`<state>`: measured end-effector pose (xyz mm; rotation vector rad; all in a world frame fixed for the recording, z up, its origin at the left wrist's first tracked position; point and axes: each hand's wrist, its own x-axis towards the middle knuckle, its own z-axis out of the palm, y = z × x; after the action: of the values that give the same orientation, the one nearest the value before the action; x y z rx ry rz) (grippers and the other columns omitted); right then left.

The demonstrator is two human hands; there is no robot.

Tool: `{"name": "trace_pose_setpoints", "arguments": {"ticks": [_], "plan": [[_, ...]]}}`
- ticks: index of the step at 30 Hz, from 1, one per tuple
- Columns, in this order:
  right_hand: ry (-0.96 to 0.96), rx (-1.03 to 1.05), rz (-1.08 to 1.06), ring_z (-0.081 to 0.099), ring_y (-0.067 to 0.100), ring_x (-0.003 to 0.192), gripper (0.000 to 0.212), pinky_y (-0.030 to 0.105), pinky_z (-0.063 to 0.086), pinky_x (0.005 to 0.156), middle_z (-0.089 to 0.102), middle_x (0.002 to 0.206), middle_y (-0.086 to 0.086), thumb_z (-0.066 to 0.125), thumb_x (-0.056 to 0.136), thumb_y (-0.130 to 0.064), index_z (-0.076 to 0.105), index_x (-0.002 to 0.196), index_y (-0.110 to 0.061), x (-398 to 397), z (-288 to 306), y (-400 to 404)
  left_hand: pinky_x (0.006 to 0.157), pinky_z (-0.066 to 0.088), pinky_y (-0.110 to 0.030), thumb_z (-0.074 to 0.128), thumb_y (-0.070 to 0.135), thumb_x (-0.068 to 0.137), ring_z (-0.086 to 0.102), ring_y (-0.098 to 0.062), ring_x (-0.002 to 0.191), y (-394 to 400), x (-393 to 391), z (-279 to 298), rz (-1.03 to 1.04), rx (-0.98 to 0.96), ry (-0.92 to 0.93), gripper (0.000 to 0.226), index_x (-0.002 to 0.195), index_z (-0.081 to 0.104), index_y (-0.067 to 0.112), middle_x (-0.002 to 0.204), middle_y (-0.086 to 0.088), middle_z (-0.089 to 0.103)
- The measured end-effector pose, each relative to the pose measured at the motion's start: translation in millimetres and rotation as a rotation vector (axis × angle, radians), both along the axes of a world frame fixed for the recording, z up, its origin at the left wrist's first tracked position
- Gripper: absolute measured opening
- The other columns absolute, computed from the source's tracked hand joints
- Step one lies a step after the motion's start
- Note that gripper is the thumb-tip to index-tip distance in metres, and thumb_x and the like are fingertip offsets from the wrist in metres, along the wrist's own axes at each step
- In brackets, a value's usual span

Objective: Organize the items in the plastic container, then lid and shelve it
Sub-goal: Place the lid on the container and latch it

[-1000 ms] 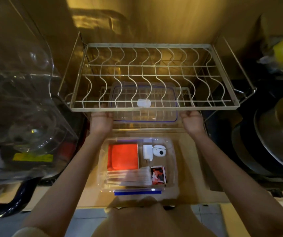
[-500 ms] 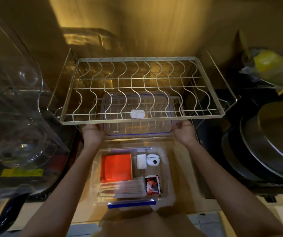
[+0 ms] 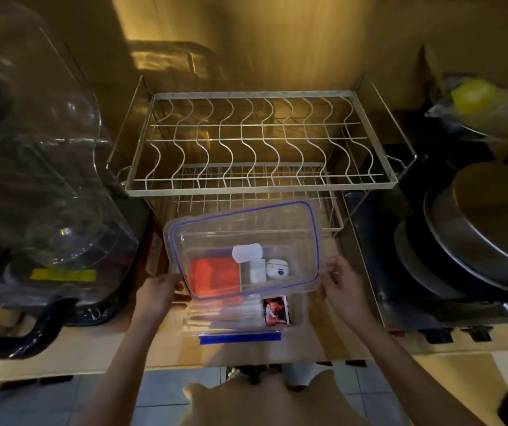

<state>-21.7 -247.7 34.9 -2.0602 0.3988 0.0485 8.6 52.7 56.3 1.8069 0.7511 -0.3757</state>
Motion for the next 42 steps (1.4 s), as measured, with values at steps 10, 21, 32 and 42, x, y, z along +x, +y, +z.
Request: {"name": "trace_pose_setpoints", "arguments": {"ticks": [10,21,32,42], "plan": [[-0.291,0.089,-0.104,0.061,-0.003,0.08,0.038,0.013,0.051,0.068,0.061,0.089,-0.013,0.062,0.086,-0.002,0.049,0.086,-0.038,-8.7,20.8,13.3,0.052,0.056,-0.021,0.074,0.043,0.063,0.066,-0.008,0.048,14.7,-19.4,4.6,0.01,-0.605,0.157,0.042,0.084,0.063,0.009,0.056,0.001,0.072],[-0.076,0.81,-0.383,0.063,0.019,0.085,0.014,0.027,0.055,0.073,0.066,0.089,0.002,0.05,0.091,-0.013,0.062,0.098,-0.014,5.8,21.6,10.6,0.035,0.044,-0.013,0.086,0.019,0.046,0.059,-0.009,0.04,6.2,-31.8,-12.9,0.11,-0.775,-0.041,0.056,0.095,0.06,0.014,0.056,0.0,0.068],[0.003,0.323,-0.247,0.064,0.012,0.08,0.024,0.033,0.057,0.07,0.062,0.086,-0.007,0.053,0.093,-0.023,0.048,0.115,-0.027,-1.2,-1.5,47.7,0.09,0.049,-0.04,0.067,0.029,0.081,0.061,-0.026,0.1,-5.1,-9.7,-33.5,-0.051,0.206,-0.285,0.04,0.117,0.06,0.014,0.106,-0.009,0.067],[0.006,0.124,-0.181,0.065,0.018,0.09,0.02,0.015,0.047,0.066,0.066,0.102,0.005,0.05,0.094,-0.024,0.064,0.107,-0.017,13.3,-39.5,50.2,0.099,0.045,-0.043,0.064,0.037,0.082,0.058,-0.032,0.114,-6.0,-14.6,-50.0,0.09,0.148,-0.141,0.049,0.124,0.058,0.011,0.122,-0.017,0.063]]}}
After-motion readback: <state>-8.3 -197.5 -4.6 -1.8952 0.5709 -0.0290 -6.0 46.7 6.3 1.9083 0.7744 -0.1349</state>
